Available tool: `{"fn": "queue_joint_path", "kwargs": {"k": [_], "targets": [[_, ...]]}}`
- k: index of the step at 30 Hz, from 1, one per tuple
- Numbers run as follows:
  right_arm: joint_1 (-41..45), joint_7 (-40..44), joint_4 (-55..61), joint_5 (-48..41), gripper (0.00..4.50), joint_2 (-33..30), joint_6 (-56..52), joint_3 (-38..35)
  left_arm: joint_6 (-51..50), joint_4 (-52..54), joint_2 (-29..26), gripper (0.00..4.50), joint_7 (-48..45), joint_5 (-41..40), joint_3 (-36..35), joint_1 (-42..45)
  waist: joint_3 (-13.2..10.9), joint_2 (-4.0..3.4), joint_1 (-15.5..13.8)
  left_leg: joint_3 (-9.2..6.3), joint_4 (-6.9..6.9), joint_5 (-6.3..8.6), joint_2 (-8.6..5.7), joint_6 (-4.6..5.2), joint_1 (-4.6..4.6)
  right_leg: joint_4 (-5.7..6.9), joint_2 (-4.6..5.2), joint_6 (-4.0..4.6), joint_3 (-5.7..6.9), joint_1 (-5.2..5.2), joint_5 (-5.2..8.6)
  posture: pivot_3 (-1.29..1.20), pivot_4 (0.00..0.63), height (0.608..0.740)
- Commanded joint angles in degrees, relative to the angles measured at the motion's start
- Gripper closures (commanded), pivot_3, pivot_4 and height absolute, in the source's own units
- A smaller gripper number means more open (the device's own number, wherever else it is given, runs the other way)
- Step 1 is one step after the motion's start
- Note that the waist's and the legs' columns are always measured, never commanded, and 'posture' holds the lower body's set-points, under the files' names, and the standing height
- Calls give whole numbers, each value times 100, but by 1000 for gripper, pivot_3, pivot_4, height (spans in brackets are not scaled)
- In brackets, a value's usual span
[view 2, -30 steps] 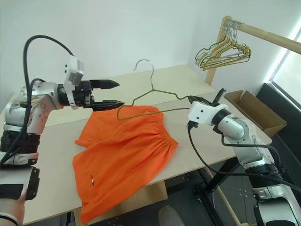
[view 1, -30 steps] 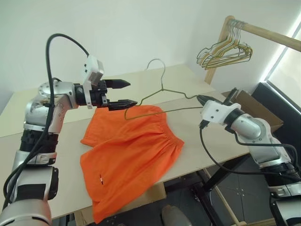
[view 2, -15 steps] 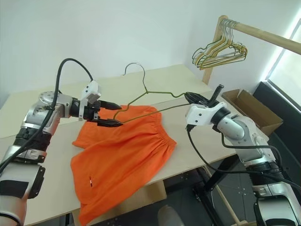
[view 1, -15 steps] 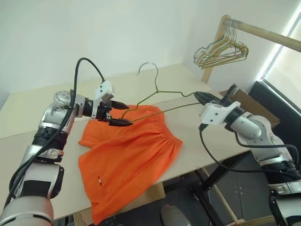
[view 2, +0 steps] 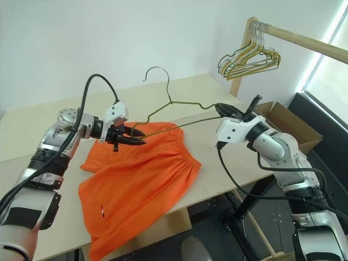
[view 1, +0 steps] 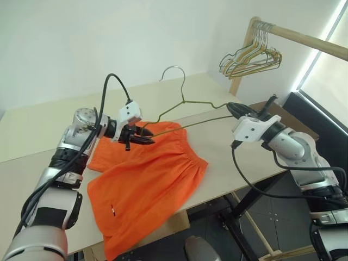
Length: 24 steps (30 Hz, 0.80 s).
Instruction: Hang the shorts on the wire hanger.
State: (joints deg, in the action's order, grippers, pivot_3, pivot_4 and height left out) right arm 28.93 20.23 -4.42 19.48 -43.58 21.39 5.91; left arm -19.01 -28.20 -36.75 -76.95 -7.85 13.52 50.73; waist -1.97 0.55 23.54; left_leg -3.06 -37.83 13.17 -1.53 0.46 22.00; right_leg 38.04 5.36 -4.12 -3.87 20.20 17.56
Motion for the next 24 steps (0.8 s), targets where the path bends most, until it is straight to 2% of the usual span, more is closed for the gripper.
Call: {"fn": "queue_joint_path", "kwargs": {"k": [1, 2, 9, 10, 11, 16, 21, 22, 24], "targets": [[191, -71, 229, -50, 4500, 2, 50, -270, 95, 14, 2, 4212, 52, 33, -126, 121, 0, 0, 13, 0, 0, 0, 0, 0, 0, 0, 0, 0, 0, 0, 0, -376, 0, 740], [192, -72, 236, -52, 4500, 5, 47, -274, 106, 11, 7, 4453, 66, 38, -130, 119, 0, 0, 21, 0, 0, 0, 0, 0, 0, 0, 0, 0, 0, 0, 0, -376, 0, 740], [192, 45, 277, -139, 4500, -13, 68, -269, 53, 76, 80, 4453, 256, -60, -268, 91, 0, 0, 68, 0, 0, 0, 0, 0, 0, 1, 0, 0, 0, 0, 0, -372, 0, 740], [180, 148, 289, -199, 3945, -46, 105, -249, 40, 119, 82, 4500, 271, -94, -304, 72, 0, 0, 74, 0, 0, 0, 0, 0, 0, 1, 0, 0, 0, 0, 0, -371, 0, 740], [150, 288, 316, -263, 3752, -93, 139, -221, 20, 167, 81, 4500, 294, -109, -331, 52, 0, 0, 80, 0, 0, 0, 0, 0, 0, 1, 0, 0, 0, 0, 0, -370, 0, 740], [-6, 903, 439, -542, 1971, -279, 282, -142, -33, 359, -28, 4500, 320, -80, -355, -88, 0, 0, 87, 0, 0, 0, 1, 0, -1, 0, 0, -1, 0, -1, 0, -359, 0, 740], [-259, 2267, 951, -1645, 289, -593, -553, -147, 111, 618, -514, 4500, -91, 175, -112, -305, 0, 1, 93, 0, 0, 0, 3, 0, -1, 1, -3, -1, 1, -2, 0, -343, 0, 740], [-321, 2645, 1233, -2141, 52, -685, -1143, -190, 128, 713, -634, 4500, -218, 179, -93, -356, 0, 1, 89, 0, 0, 0, 4, 0, -2, 1, -3, -1, 1, -3, 0, -340, 0, 740], [-346, 3158, 1659, -2913, 52, -809, -2071, -283, 141, 864, -789, 4500, -392, 168, -81, -434, -1, 1, 72, -1, 0, 0, 4, 0, -1, 1, -2, -1, 2, -4, 0, -335, 0, 740]]}}
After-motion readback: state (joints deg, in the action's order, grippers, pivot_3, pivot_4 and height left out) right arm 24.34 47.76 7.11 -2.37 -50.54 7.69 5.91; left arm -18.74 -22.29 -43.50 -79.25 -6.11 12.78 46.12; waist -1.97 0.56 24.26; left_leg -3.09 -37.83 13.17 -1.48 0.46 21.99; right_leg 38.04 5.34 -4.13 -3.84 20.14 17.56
